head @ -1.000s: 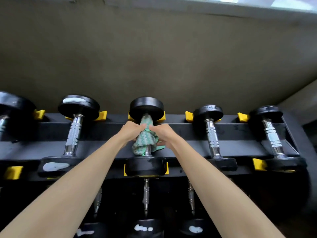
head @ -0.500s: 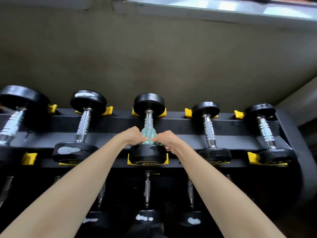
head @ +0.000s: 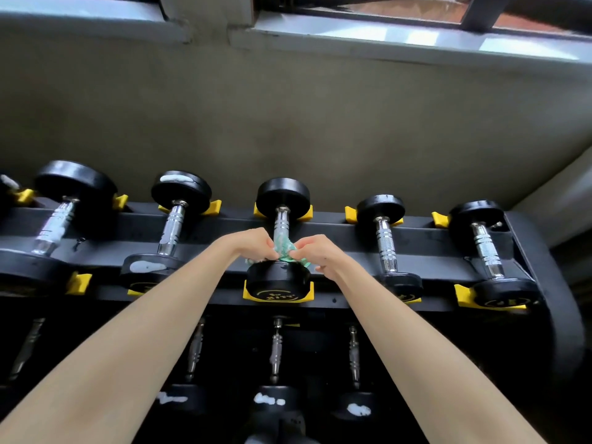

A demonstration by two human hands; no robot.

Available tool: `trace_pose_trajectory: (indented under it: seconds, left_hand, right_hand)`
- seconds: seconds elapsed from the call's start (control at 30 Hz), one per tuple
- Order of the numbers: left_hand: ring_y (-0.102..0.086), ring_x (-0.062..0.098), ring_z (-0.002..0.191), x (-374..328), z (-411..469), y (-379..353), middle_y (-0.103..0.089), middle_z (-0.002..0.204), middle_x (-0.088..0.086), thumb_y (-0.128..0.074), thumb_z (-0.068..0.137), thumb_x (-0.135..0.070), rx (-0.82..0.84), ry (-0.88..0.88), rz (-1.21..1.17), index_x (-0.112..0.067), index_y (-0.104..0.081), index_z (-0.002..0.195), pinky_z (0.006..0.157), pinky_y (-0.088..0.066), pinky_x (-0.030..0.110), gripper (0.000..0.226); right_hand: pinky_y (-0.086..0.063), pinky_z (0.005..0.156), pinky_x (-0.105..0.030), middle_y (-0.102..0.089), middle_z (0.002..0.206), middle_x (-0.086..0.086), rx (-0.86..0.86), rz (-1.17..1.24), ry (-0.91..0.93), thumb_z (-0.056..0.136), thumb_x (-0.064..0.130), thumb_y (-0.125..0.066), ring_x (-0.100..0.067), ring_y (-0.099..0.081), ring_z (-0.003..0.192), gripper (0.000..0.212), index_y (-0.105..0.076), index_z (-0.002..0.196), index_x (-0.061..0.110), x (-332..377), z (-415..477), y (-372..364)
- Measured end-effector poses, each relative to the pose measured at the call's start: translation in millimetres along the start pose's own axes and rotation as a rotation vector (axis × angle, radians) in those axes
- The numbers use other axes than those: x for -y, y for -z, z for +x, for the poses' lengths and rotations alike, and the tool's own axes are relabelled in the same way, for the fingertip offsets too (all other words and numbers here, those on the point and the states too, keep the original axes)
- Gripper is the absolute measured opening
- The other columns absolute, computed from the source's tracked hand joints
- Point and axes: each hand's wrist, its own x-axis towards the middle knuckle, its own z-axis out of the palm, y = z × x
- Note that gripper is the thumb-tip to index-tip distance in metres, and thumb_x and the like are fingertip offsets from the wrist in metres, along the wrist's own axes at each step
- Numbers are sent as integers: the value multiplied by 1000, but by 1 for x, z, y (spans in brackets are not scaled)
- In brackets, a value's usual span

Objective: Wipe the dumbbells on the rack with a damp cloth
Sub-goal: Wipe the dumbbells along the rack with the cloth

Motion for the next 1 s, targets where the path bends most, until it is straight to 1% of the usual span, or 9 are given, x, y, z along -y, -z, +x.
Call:
trace_pose_trajectory:
  seconds: [0.13, 0.27, 0.4, 0.5, 0.57, 0.63, 0.73, 0.8, 1.0]
  left_hand:
    - [-30, 11, 57, -1, -11, -1, -32, 62, -2, -51, 94, -23, -35, -17, -55, -15, -38, 58, 55, -24, 23, 39]
    - [-25, 11, 55, -4, -23, -2, -27, 59, -3, -52, 95, -24, -87, -40, -129, -17, -33, 55, 54, -21, 23, 45]
    - [-28, 12, 55, -6, -35, -6, -29, 60, 0, -52, 94, -22, -100, -28, -197, -15, -36, 55, 55, -25, 21, 43]
    - [-50, 13, 70, -8, -47, -4, -54, 75, 2, -51, 95, -24, -103, -20, -293, -9, -59, 71, 66, -42, 22, 29]
    - [-59, 17, 85, -9, -55, 2, -66, 95, 6, -48, 95, -31, -156, 3, -380, -5, -66, 96, 75, -45, 26, 32]
    - [-62, 19, 82, -8, -62, 11, -68, 97, 7, -45, 95, -39, -213, 14, -491, -5, -65, 103, 72, -46, 27, 40]
    - [-67, 24, 81, -2, -73, 26, -73, 95, 10, -48, 93, -42, -221, -18, -648, -5, -68, 102, 72, -51, 31, 43]
    - [-68, 23, 81, 3, -81, 36, -73, 93, 9, -51, 92, -41, -236, -28, -691, -8, -69, 98, 77, -53, 33, 39]
    - [-66, 16, 74, 49, -89, 70, -70, 85, 3, -52, 93, -38, -272, -35, -649, -9, -64, 92, 65, -52, 27, 31]
  right_hand:
    - [-35, 76, -27, -60, 113, -7, -2, -23, 65, 93, 11, -55, -14, -47, 96, 22, -63, 113, 8, 4, -10, 1]
    - [-35, 60, -19, -56, 96, -3, -19, -23, 143, 93, 9, -54, -11, -48, 83, 20, -64, 109, 4, 5, -16, 2]
    - [-41, 73, -24, -57, 92, -4, -16, -57, 183, 91, 9, -56, -14, -50, 87, 13, -66, 97, 4, 3, -21, 2]
    - [-43, 76, -28, -58, 92, -3, 45, -55, 129, 93, 15, -56, -16, -53, 86, 11, -64, 95, 9, 8, -28, 4]
    - [-47, 81, -30, -62, 104, -6, 82, 96, 70, 93, 16, -54, -19, -58, 93, 24, -62, 112, 3, 13, -30, 4]
    - [-50, 84, -34, -62, 108, -8, 172, 324, 49, 94, 17, -50, -22, -60, 92, 28, -58, 117, 3, 20, -33, 1]
    - [-54, 84, -43, -67, 113, -10, 303, 522, 59, 96, 21, -44, -25, -64, 98, 31, -57, 121, 8, 31, -35, -8]
    - [-57, 71, -38, -67, 115, -11, 339, 588, 71, 96, 21, -43, -26, -66, 98, 33, -56, 124, 7, 37, -33, -16]
    - [-53, 67, -30, -68, 100, -1, 313, 553, 93, 97, 30, -47, -15, -64, 84, 32, -59, 121, 12, 65, -22, -56]
